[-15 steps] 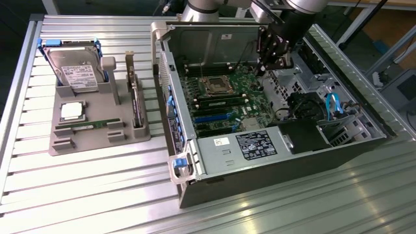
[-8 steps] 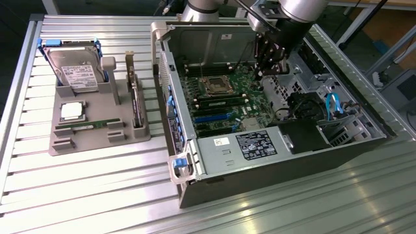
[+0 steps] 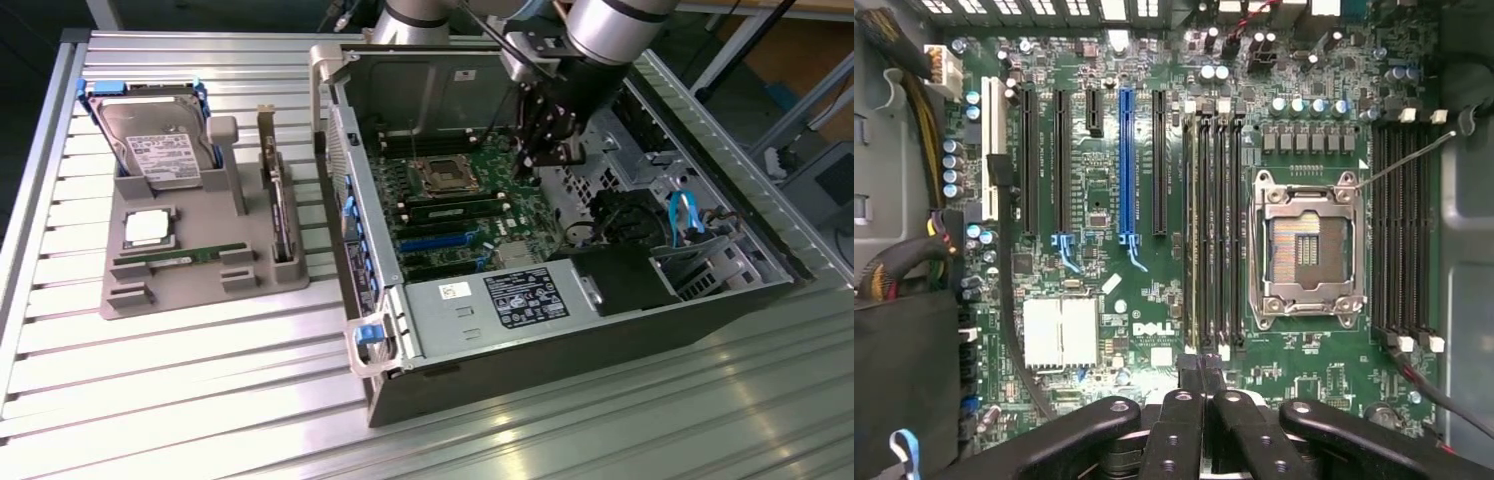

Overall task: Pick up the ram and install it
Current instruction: 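Press down the ram until it locks into place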

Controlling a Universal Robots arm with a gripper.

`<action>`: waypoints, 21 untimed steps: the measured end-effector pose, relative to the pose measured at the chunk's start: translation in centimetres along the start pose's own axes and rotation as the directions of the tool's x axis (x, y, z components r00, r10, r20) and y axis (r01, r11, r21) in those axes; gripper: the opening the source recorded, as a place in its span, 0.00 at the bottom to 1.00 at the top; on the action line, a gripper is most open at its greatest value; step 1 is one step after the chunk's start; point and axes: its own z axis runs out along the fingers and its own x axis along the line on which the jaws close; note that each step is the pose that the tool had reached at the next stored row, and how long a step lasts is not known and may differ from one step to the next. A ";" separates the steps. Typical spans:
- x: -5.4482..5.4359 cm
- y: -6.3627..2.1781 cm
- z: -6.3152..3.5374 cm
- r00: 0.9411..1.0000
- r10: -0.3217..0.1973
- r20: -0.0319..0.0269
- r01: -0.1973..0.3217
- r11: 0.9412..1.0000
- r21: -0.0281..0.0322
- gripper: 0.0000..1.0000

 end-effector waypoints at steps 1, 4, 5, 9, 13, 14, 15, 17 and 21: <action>0.0 -0.01 0.19 1.000 0.000 0.000 0.000 1.000 0.000 0.10; 0.0 -0.03 0.73 1.000 0.000 0.000 0.000 1.000 0.000 0.10; 0.0 -0.04 0.94 1.000 0.000 0.000 0.000 1.000 0.000 0.10; 0.1 -0.08 1.82 1.000 0.000 0.000 0.000 1.000 0.000 0.10; 0.1 -0.12 2.67 1.000 0.000 0.000 0.000 1.000 0.000 0.10; 0.1 -0.13 2.85 1.000 0.000 0.000 0.000 1.000 0.000 0.10; 0.1 -0.14 3.09 1.000 0.000 0.000 0.000 1.000 0.000 0.10; 0.1 -0.16 3.41 1.000 0.000 0.000 0.000 1.000 0.000 0.10; 0.2 -0.21 4.38 1.000 0.000 0.002 0.000 1.000 0.000 0.10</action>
